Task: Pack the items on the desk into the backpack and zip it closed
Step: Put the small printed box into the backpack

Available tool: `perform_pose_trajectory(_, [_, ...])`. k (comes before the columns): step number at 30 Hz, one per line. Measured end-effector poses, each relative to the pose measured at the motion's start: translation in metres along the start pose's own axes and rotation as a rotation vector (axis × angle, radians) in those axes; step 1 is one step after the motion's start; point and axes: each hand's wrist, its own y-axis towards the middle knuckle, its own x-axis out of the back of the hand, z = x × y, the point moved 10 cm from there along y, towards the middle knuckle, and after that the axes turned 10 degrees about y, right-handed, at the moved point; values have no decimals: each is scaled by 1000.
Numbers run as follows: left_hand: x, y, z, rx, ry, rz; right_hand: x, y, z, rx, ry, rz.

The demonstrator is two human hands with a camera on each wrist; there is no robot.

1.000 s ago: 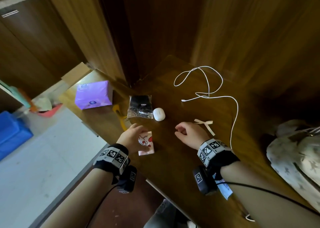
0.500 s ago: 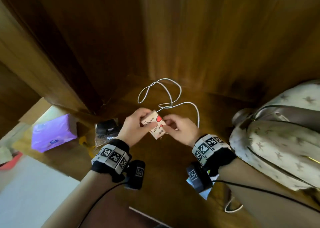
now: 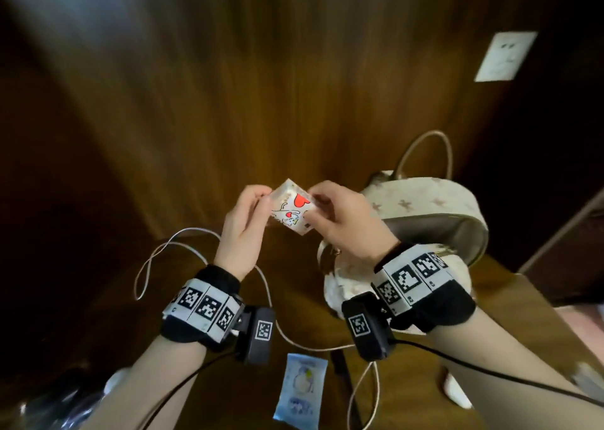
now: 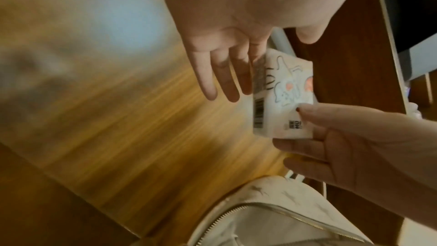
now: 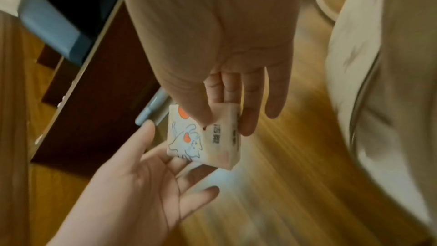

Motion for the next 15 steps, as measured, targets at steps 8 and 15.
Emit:
perform_pose_trajectory(8, [-83, 33, -24, -80, 56, 125, 103, -35, -40, -164, 8, -213])
perform_pose_trajectory(15, [-135, 31, -28, -256, 364, 267, 128, -66, -63, -200, 150, -335])
